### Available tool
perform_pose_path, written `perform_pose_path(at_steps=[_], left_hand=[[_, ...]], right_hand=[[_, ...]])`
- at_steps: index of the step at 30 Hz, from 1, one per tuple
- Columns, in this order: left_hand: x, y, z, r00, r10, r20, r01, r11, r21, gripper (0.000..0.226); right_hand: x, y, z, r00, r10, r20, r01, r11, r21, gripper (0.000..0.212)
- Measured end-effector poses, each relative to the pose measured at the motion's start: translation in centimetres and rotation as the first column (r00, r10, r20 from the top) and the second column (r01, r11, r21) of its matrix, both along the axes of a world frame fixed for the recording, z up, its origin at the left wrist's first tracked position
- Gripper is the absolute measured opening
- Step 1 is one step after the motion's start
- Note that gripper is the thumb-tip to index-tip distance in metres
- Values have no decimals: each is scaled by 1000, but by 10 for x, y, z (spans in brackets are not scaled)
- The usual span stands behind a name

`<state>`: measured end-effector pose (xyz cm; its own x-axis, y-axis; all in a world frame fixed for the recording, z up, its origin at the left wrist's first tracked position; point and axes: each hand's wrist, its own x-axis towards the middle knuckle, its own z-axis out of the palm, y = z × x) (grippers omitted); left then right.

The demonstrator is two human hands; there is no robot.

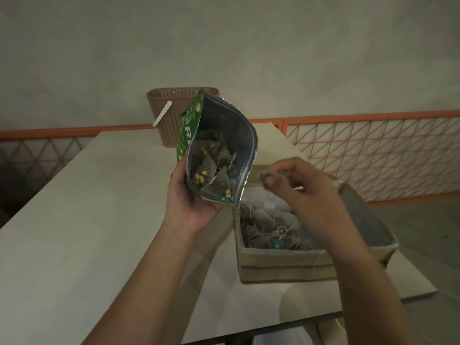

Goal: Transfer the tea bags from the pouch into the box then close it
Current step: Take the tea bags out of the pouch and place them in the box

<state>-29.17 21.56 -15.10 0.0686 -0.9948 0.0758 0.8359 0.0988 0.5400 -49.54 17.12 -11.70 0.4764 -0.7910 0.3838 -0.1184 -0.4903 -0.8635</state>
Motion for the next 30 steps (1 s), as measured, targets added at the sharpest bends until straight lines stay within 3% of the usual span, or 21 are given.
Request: perform_pose_path(at_steps=[3, 5, 10, 12, 15, 17, 18, 20, 24, 30], left_hand=[[1, -1, -2, 1000, -1, 17, 1, 1000, -6, 89], [2, 0, -3, 1000, -8, 20, 8, 1000, -2, 99], [1, 3, 1, 1000, -11, 9, 12, 1000, -2, 111], [1, 4, 1, 1000, -18, 2, 18, 1000, -1, 112], [3, 4, -1, 1000, -28, 6, 28, 1000, 3, 108], [1, 4, -1, 999, -13, 37, 12, 1000, 21, 97], [0, 3, -1, 999, 5, 42, -6, 999, 36, 89], [-2, 3, -2, 998, 54, 39, -56, 996, 75, 76], [-4, 4, -2, 994, 104, 32, -107, 988, 108, 64], [-6, 5, -2, 989, 149, -21, -145, 981, 127, 53]], right_hand=[[3, -4, -15, 955, -94, -282, 81, 995, -58, 23], [5, -5, -18, 925, -134, -354, 113, 990, -79, 26], [6, -3, -21, 792, 14, -610, -38, 999, -27, 29], [8, -1, -20, 807, -24, -589, -15, 998, -60, 24], [16, 10, -10, 963, -138, -230, 120, 989, -89, 10], [23, 20, -2, 992, -128, 1, 128, 987, -102, 7], [26, 24, 1, 996, -83, 42, 87, 991, -100, 7], [35, 29, 0, 998, -26, -50, 20, 994, -112, 14], [54, 32, -4, 895, -174, -410, 64, 961, -268, 46], [63, 43, -6, 796, -283, -535, 73, 922, -379, 31]])
